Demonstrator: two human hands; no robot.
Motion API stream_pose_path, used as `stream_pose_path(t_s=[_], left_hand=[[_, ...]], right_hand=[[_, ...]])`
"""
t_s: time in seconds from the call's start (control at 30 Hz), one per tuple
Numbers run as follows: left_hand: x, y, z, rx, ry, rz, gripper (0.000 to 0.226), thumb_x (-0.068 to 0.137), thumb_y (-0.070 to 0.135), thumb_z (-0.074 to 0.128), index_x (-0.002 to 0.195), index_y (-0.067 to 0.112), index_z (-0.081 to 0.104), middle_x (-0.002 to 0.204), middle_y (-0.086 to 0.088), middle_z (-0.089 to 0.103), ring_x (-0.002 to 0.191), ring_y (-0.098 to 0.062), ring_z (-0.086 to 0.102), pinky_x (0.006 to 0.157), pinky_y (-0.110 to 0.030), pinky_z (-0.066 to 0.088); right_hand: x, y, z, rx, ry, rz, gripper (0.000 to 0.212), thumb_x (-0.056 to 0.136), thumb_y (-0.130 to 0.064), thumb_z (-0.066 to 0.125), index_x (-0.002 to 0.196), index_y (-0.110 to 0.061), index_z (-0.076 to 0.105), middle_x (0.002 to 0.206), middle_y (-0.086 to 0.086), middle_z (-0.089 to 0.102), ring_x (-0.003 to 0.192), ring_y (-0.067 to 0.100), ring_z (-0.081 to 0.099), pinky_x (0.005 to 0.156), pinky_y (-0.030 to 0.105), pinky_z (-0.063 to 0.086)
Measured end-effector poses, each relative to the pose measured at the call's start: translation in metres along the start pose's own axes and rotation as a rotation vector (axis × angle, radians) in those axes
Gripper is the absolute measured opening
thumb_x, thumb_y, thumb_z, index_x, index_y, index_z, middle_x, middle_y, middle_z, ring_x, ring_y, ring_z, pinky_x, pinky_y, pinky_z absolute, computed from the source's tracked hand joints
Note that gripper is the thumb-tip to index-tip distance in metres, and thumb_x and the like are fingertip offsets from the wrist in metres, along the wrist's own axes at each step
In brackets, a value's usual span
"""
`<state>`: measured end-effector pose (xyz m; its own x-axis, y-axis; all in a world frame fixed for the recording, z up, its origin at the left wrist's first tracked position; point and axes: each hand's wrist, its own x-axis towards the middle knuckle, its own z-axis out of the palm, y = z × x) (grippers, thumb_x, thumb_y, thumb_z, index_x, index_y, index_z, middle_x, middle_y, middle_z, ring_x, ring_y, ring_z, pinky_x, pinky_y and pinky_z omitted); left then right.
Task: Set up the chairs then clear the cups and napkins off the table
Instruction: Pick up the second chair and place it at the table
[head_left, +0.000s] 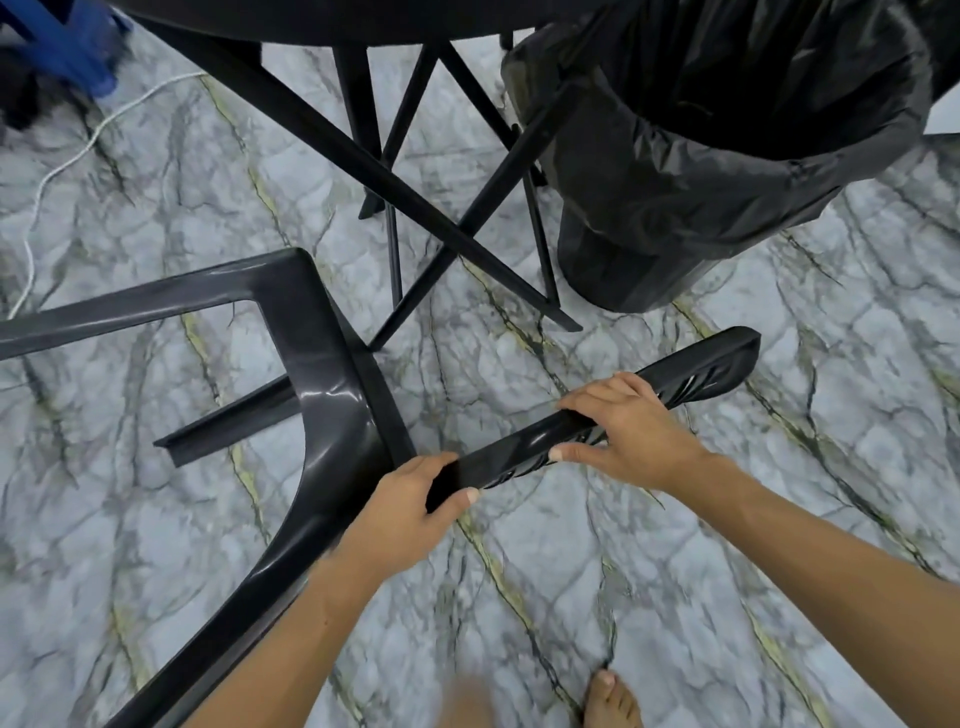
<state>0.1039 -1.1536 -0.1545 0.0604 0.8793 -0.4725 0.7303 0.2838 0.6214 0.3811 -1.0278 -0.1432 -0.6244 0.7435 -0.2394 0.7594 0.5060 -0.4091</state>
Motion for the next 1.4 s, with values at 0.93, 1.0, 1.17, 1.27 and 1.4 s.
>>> stream_pose_path(t_s=[0.93,1.0,1.17,1.27,1.4], left_hand=[[0.004,0.044,0.039,0.079,0.053,0.017,0.067,0.089,0.073,0.046,0.133,0.024,0.058,0.112,0.007,0.066,0.102,-0.015,0.064,0.089,-0.042,0.055],[0.017,0.063,0.038,0.12,-0.043,0.061,0.058,0.095,0.066,0.045,0.134,0.025,0.055,0.114,0.005,0.066,0.103,-0.017,0.062,0.09,-0.042,0.053],[0.022,0.107,0.041,-0.009,-0.083,0.175,0.038,0.098,0.058,0.05,0.122,0.03,0.06,0.089,0.008,0.065,0.079,-0.009,0.061,0.068,-0.032,0.051],[-0.001,0.114,0.03,-0.022,0.048,0.182,0.044,0.095,0.066,0.044,0.12,0.034,0.06,0.085,0.012,0.062,0.075,-0.007,0.059,0.065,-0.028,0.047],[-0.032,0.128,0.007,-0.033,0.198,0.175,0.044,0.096,0.067,0.042,0.122,0.036,0.057,0.09,0.017,0.061,0.078,-0.005,0.06,0.073,-0.038,0.053]], right_hand=[[-0.039,0.076,-0.025,0.057,0.08,0.097,0.075,0.071,-0.087,0.04,0.109,-0.027,0.066,0.096,-0.013,0.06,0.096,0.016,0.048,0.1,0.034,0.025],[-0.041,0.07,-0.027,0.091,0.071,0.097,0.077,0.071,-0.088,0.039,0.106,-0.026,0.066,0.093,-0.014,0.058,0.093,0.013,0.045,0.099,0.035,0.025],[-0.055,0.045,-0.035,0.08,0.081,0.066,0.059,0.073,-0.08,0.054,0.099,-0.028,0.065,0.091,-0.016,0.056,0.094,0.011,0.044,0.098,0.038,0.024],[-0.059,0.019,-0.058,0.029,0.114,0.033,0.055,0.074,-0.074,0.061,0.099,-0.025,0.067,0.092,-0.013,0.059,0.096,0.012,0.048,0.096,0.039,0.026],[-0.061,-0.025,-0.102,-0.086,0.157,-0.039,0.055,0.077,-0.071,0.058,0.096,-0.02,0.068,0.091,-0.008,0.061,0.095,0.017,0.051,0.095,0.038,0.025]])
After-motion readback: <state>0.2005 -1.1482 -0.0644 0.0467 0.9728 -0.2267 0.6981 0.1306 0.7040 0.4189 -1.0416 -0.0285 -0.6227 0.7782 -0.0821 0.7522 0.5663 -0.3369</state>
